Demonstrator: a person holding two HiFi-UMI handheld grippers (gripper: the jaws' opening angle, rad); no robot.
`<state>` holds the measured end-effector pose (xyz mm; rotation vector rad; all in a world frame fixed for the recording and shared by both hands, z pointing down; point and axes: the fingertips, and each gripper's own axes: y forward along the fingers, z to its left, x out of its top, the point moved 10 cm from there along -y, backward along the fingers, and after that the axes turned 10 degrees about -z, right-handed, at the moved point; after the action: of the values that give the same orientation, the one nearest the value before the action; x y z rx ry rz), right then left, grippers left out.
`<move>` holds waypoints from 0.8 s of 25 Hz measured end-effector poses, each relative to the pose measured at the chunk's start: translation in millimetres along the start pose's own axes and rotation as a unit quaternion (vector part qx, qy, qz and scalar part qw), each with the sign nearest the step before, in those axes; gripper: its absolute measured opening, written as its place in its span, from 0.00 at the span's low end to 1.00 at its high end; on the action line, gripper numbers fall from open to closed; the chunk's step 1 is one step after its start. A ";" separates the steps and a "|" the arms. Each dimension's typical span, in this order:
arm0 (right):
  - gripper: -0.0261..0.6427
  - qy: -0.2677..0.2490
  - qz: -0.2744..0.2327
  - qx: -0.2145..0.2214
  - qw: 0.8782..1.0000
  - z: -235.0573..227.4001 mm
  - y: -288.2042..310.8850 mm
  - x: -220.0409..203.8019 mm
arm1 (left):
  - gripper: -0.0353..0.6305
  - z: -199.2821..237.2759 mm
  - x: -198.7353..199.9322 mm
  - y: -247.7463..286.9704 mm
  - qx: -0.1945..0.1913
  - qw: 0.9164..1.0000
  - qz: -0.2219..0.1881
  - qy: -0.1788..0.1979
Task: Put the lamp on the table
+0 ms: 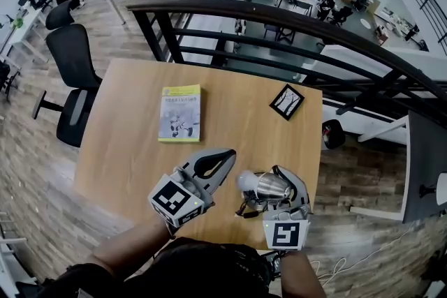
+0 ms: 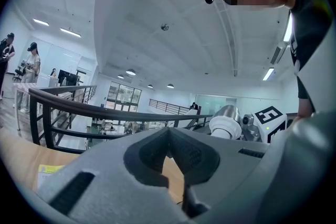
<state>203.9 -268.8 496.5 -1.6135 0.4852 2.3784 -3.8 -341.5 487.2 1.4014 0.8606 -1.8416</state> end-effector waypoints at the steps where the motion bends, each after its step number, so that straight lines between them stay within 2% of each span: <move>1: 0.06 -0.002 -0.002 0.001 1.000 3.0 0.5 0.7 | 0.07 -0.1 1.1 -1.2 -0.001 1.000 -0.001 0.000; 12: 0.07 -0.011 -0.020 -0.008 1.000 32.9 3.1 -1.3 | 0.07 1.0 6.4 -23.2 0.000 1.000 -0.011 0.002; 20: 0.13 -0.016 -0.022 -0.002 1.000 52.6 -3.5 1.6 | 0.06 -7.4 18.4 -47.5 0.004 1.000 -0.024 0.009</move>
<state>159.6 -244.9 512.4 -1.5686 0.4333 2.3704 -42.6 -310.6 473.0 1.4141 0.9050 -1.8731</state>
